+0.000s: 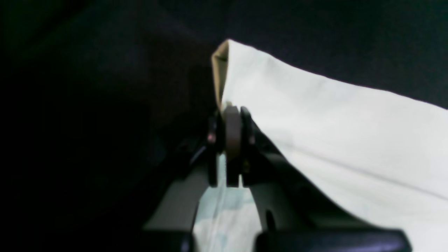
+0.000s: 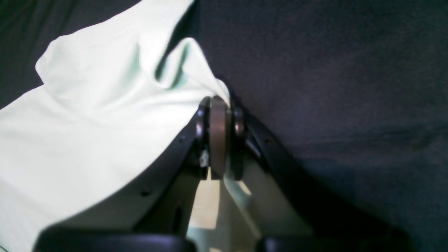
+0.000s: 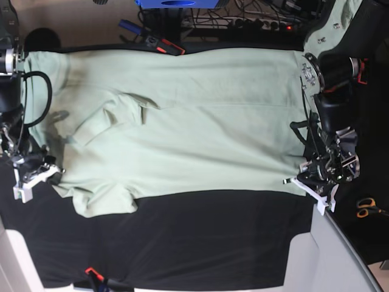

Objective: Fold the T-shirt properly
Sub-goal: 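Lift the grasped edge with both grippers and fold it toward the shoulders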

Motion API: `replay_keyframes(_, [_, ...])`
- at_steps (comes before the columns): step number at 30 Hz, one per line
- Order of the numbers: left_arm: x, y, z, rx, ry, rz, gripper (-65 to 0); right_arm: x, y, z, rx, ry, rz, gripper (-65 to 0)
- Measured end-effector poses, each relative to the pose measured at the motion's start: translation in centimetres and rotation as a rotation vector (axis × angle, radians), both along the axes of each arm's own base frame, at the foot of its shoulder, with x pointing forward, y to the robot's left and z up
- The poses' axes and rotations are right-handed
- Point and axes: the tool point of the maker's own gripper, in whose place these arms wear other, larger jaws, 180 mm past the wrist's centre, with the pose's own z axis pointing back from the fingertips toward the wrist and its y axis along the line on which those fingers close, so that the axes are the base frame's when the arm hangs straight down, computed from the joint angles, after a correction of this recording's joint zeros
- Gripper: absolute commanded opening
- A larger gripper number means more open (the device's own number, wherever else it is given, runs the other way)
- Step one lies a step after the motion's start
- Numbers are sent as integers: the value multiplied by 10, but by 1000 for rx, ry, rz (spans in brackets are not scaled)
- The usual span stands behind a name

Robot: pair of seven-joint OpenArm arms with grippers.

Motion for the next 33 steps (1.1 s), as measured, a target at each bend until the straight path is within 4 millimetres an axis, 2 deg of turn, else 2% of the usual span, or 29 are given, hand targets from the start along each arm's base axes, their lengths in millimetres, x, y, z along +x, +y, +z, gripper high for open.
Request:
replay_keyframes(9, [-18,3,1,-1,-19,11,-650,-5,-11,1,-13,2,-2,-650])
replay_keyframes(13, [-24,4,0,-37,-28,25,-650,-4,-4,18,-12,-73,16,-650])
replay_keyframes(17, [-23,6,1,-40,-34,30,-650,-13,-10,22,-20,-30,22,-650])
replay_keyframes(21, [-22,5,3,-40,-37,27,-650,-14,-17,36,-26,-60,11,-650])
replay_keyframes(27, [-21,6,24,-5,-72,9,-650,-27,-17,38,-37,-27,31,-650])
replay_keyframes(33, [-30,10,40,45,-93,-13,-650,-34,-14,39,-50,-11,55,-650])
